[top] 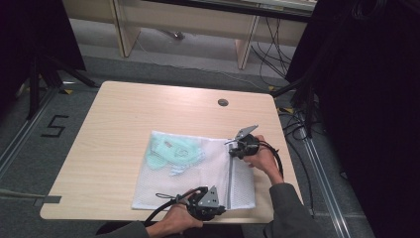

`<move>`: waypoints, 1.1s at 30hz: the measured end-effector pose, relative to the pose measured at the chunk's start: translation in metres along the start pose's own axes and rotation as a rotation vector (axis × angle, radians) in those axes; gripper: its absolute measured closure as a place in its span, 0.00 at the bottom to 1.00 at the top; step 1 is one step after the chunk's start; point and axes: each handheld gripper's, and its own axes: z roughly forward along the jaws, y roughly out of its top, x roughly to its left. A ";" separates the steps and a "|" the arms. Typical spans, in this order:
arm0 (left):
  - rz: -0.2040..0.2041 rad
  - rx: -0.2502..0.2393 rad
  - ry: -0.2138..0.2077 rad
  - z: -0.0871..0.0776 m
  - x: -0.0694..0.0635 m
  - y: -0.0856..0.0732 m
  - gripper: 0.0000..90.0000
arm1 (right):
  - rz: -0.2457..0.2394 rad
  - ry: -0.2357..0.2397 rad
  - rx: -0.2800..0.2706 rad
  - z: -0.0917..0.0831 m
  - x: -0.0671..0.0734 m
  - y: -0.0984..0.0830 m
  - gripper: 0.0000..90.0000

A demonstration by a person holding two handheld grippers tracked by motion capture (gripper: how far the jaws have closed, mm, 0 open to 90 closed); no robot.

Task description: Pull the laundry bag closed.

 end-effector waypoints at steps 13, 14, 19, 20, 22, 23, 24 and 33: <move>-0.005 0.006 -0.013 0.000 -0.001 0.000 0.98 | -0.006 -0.025 -0.019 0.003 -0.006 0.004 0.96; -0.001 0.004 -0.013 0.001 -0.002 -0.001 0.98 | -0.006 -0.025 -0.018 0.003 -0.007 0.004 0.96; -0.002 0.002 -0.013 0.000 -0.002 0.000 0.98 | 0.005 -0.028 -0.019 0.004 -0.010 0.005 0.96; -0.002 0.001 -0.012 0.000 -0.002 0.000 0.98 | 0.004 -0.028 -0.019 0.004 -0.011 0.005 0.96; -0.004 0.001 -0.014 0.000 -0.002 0.000 0.98 | -0.001 -0.029 -0.021 0.006 -0.013 0.005 0.96; -0.001 -0.002 -0.008 0.000 -0.002 0.000 0.98 | -0.003 -0.035 -0.019 0.005 -0.013 0.005 0.96; -0.001 -0.001 -0.011 0.000 -0.002 0.000 0.98 | 0.019 -0.035 -0.015 0.005 -0.012 0.005 0.96; 0.004 0.001 -0.018 0.000 -0.003 -0.001 0.99 | 0.031 -0.061 -0.035 0.006 -0.017 0.005 0.96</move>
